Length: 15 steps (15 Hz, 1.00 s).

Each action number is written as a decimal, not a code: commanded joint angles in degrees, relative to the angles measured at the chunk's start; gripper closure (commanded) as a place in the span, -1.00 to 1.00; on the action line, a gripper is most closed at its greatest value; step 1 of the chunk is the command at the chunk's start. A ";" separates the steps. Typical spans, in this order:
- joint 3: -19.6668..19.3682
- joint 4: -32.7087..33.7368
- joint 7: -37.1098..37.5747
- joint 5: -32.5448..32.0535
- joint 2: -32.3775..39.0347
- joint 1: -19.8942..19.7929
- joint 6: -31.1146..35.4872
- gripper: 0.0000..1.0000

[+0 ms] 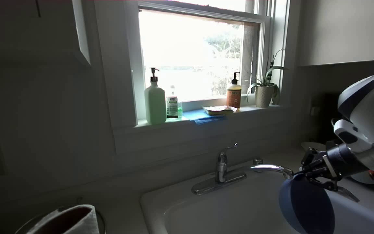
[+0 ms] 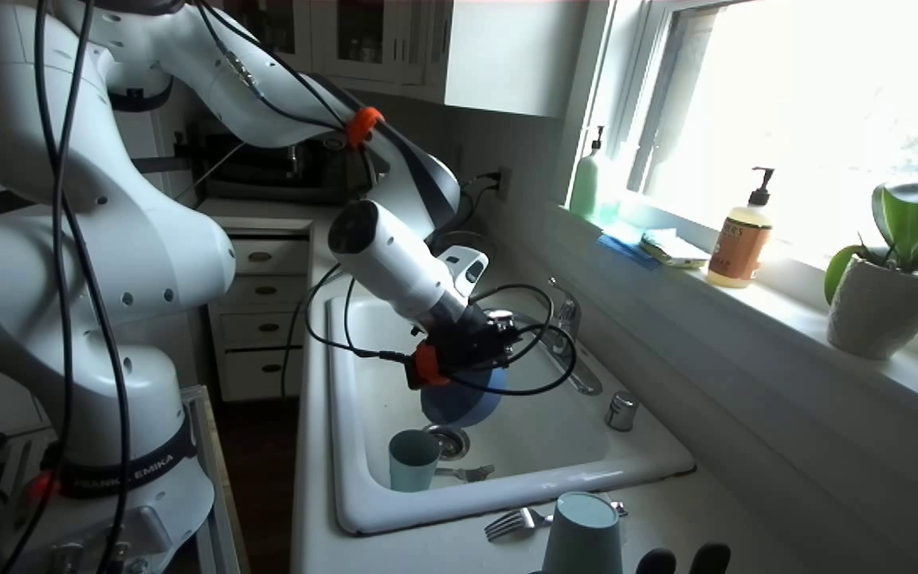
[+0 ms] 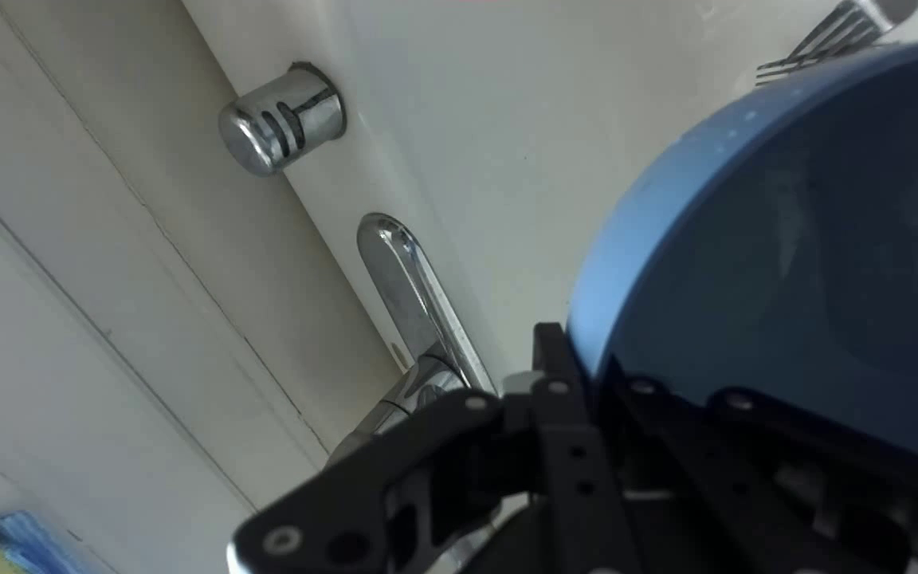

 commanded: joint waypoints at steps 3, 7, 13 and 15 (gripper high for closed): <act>-0.18 0.00 0.87 -1.49 0.12 0.36 -0.09 0.97; -0.52 0.00 0.96 -3.99 0.22 0.44 -0.01 0.97; -2.12 0.00 -0.46 -8.30 0.54 0.27 -0.93 0.97; -2.20 0.00 -1.16 -7.79 0.61 0.30 -1.27 0.97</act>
